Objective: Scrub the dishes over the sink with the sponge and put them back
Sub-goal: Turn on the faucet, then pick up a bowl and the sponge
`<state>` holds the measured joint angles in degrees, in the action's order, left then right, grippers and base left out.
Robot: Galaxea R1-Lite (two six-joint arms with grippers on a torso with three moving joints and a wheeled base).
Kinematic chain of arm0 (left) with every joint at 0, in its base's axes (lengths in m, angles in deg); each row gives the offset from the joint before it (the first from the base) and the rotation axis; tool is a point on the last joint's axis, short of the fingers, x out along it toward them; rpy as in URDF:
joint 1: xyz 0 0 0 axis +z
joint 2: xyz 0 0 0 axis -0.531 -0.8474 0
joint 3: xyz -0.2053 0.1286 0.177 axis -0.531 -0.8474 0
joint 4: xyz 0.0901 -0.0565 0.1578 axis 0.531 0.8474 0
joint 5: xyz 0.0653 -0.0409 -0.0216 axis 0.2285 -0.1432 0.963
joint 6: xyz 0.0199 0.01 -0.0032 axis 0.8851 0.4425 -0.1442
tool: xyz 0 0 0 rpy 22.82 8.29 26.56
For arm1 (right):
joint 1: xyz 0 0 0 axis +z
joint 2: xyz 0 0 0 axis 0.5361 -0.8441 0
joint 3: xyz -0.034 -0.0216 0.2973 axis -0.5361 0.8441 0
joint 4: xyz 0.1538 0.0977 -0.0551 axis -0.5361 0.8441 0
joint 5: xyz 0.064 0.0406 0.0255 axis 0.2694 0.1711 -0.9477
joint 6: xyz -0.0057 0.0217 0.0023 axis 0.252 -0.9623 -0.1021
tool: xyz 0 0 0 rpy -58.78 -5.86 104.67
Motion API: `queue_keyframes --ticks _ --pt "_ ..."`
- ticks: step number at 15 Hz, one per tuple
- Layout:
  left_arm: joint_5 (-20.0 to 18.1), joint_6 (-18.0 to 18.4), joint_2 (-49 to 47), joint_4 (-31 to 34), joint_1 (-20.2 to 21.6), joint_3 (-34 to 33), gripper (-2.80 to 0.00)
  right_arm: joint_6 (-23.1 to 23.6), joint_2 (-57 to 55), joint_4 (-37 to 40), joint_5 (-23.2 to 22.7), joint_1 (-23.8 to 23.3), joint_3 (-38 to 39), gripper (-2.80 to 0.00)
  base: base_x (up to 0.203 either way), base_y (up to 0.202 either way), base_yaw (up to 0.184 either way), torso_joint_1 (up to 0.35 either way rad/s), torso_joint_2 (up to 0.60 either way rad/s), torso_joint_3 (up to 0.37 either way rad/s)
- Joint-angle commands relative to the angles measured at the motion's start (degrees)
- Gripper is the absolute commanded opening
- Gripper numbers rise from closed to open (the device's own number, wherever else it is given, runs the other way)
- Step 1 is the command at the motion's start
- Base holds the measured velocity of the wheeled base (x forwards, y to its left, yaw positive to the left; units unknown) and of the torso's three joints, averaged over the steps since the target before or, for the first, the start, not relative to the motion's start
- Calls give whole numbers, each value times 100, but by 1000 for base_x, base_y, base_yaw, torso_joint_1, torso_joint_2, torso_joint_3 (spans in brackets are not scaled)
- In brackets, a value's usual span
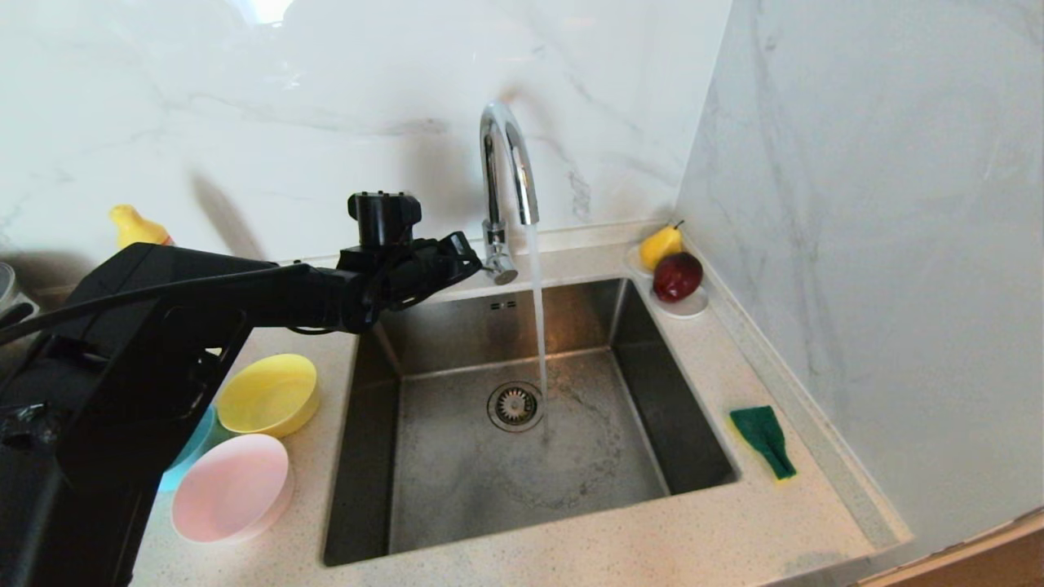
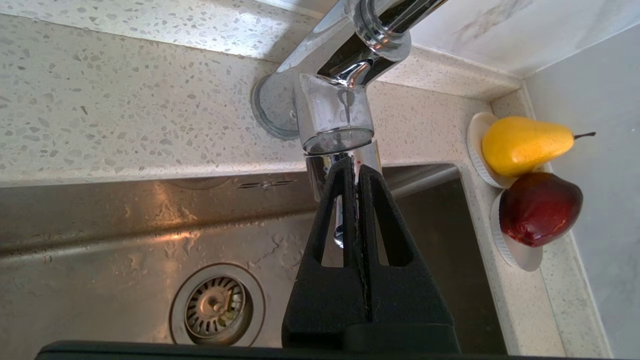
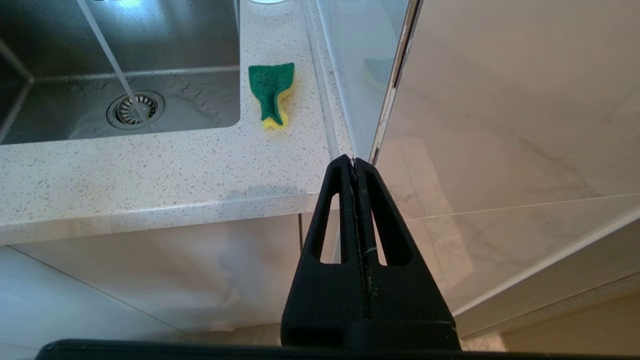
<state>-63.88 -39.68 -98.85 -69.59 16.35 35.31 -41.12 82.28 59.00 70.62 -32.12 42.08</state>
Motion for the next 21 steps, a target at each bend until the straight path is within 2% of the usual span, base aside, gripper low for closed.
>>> queue_keyframes --ticks 1,4,8,11,14,15,19,21 --pt "6 -7 18 9 8 2 -280 0 0 -1 1 0 0 -280 0 0 0 0 0 0" --pt "18 -11 157 75 95 255 -280 3 0 -1 -5 5 0 -280 0 0 0 0 0 0" --pt "52 98 846 122 325 490 -280 3 0 -1 -7 5 0 -280 0 0 0 0 0 0" --pt "370 371 1610 229 441 422 -280 0 0 -1 1 -1 0 -280 0 0 0 0 0 0" --pt "1166 996 2593 395 461 -186 -280 3 0 -1 1 5 0 -280 0 0 0 0 0 0" --pt "1315 1269 2944 398 463 -438 -280 3 0 -1 -3 5 0 -280 0 0 0 0 0 0" --pt "1588 2076 4517 503 514 -1265 -280 -5 0 -1 1 5 0 -280 0 0 0 0 0 0" --pt "1698 2406 5476 529 534 -1974 -280 1 0 -1 -2 4 0 -280 0 0 0 0 0 0"
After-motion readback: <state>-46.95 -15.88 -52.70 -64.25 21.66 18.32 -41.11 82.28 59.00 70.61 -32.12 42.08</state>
